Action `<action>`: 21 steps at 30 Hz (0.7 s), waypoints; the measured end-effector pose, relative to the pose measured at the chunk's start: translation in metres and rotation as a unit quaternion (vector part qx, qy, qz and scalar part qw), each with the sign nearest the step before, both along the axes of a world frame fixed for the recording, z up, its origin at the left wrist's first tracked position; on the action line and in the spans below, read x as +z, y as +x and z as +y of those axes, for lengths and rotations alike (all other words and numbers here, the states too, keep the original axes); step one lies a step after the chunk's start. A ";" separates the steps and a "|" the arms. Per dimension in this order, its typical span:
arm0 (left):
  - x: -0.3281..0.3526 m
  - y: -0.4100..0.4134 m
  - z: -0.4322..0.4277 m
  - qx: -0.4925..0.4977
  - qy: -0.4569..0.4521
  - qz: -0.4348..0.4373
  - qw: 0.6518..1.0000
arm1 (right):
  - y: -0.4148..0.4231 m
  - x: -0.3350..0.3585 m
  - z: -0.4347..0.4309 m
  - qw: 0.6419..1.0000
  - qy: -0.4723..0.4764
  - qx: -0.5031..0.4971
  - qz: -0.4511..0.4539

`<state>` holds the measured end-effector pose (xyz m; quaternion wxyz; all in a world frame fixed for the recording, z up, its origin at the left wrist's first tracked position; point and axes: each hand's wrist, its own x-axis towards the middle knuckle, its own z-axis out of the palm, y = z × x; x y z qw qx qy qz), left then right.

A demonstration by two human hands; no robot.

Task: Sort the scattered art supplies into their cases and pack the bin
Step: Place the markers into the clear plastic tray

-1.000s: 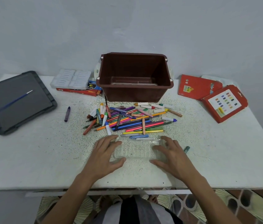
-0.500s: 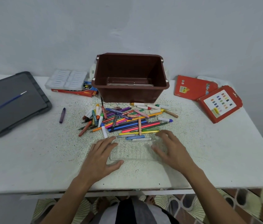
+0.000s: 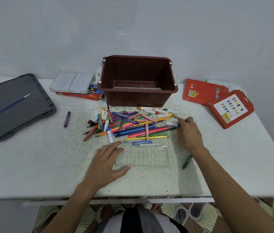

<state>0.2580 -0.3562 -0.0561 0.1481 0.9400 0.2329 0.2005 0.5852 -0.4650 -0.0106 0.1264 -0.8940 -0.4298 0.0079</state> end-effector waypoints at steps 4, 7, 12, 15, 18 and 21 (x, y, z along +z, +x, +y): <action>0.001 -0.001 -0.001 0.002 -0.007 -0.002 1.000 | 0.002 0.001 -0.003 0.998 0.048 -0.013 0.029; 0.001 -0.001 -0.001 0.001 -0.003 -0.003 1.000 | -0.003 0.011 -0.009 0.988 0.122 -0.016 0.090; 0.002 0.000 -0.001 0.001 -0.004 -0.006 1.000 | -0.026 0.036 -0.030 0.923 0.257 -0.041 0.285; 0.002 0.000 -0.001 0.001 -0.005 -0.008 1.000 | -0.041 0.046 -0.045 0.890 0.269 -0.024 0.367; 0.003 0.001 -0.001 0.000 -0.002 -0.009 1.000 | -0.049 0.049 -0.058 0.885 0.246 0.021 0.395; 0.002 0.000 -0.001 0.002 -0.003 -0.007 1.000 | -0.050 0.043 -0.062 0.903 0.175 0.064 0.387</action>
